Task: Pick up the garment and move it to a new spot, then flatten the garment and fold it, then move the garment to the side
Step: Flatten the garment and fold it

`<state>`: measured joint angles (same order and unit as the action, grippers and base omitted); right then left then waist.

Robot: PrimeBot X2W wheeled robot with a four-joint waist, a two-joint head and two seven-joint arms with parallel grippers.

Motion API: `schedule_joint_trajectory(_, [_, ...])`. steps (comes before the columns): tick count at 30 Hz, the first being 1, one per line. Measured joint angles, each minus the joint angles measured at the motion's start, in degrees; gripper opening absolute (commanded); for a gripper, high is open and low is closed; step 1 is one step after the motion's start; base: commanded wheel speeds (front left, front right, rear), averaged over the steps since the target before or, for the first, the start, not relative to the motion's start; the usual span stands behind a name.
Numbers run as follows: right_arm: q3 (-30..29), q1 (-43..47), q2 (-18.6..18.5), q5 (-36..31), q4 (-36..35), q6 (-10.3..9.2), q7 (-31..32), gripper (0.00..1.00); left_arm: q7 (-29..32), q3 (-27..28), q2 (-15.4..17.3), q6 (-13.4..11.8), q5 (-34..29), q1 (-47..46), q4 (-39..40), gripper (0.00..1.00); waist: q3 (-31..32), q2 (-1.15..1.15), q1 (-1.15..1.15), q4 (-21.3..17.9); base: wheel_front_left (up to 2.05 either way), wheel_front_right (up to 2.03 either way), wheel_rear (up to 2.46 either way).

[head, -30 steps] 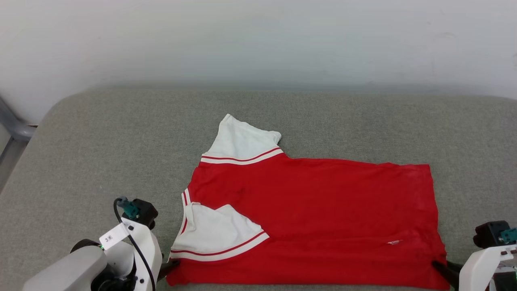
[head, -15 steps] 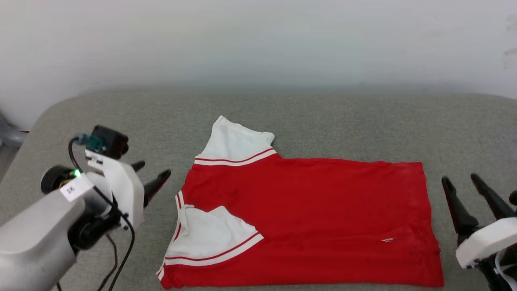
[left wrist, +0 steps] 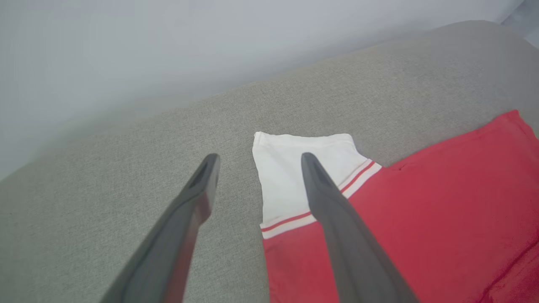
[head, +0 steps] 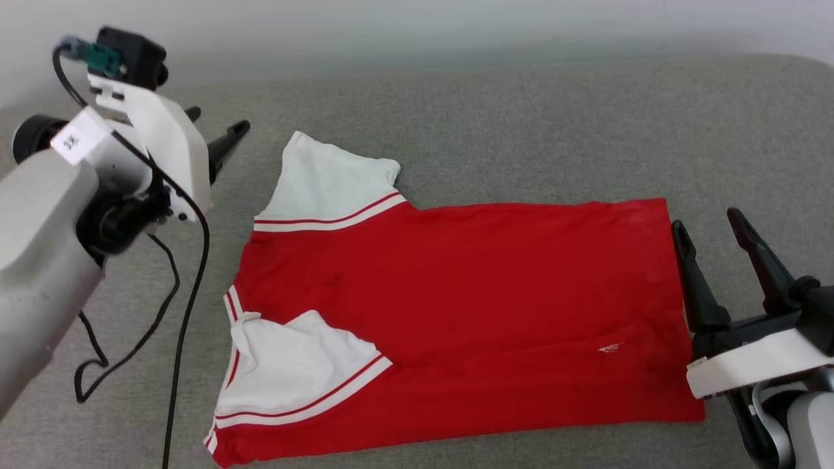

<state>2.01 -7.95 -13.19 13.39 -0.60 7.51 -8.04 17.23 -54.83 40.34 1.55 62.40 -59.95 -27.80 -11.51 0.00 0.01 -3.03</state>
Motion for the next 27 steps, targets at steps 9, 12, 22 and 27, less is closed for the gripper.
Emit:
schedule_joint_trajectory(9, [0.8, -3.1, 1.6, -1.4, -3.6, 0.01, 0.4, 1.0, 13.9, -1.5, -2.0, -0.1, -0.1, -11.3, -6.9, 1.0, -8.1, 0.0, 0.0, -4.0, 0.0, 0.0, 0.0])
schedule_joint_trajectory(12, [1.2, -3.9, 1.7, -1.6, -4.3, 0.0, 0.5, 1.0, 18.7, -2.2, -2.4, -0.1, -0.1, -14.3, -8.5, 1.0, -10.7, 0.0, 0.0, -5.3, 0.0, 0.0, 0.0])
schedule_joint_trajectory(22, [1.9, -6.3, 2.1, -2.1, -5.0, 0.01, 0.0, 1.0, 25.4, -4.5, -2.4, 0.5, -2.0, -19.3, -12.4, 1.0, -18.1, 0.0, 0.01, -8.2, 0.0, 0.0, 0.0])
schedule_joint_trajectory(27, [2.5, -7.4, 2.2, -2.3, -4.8, 0.01, -0.2, 1.0, 26.0, -5.0, -2.6, 1.4, -1.6, -19.3, -14.0, 1.0, -20.2, 0.0, 0.0, -8.8, 0.0, 0.0, 0.0])
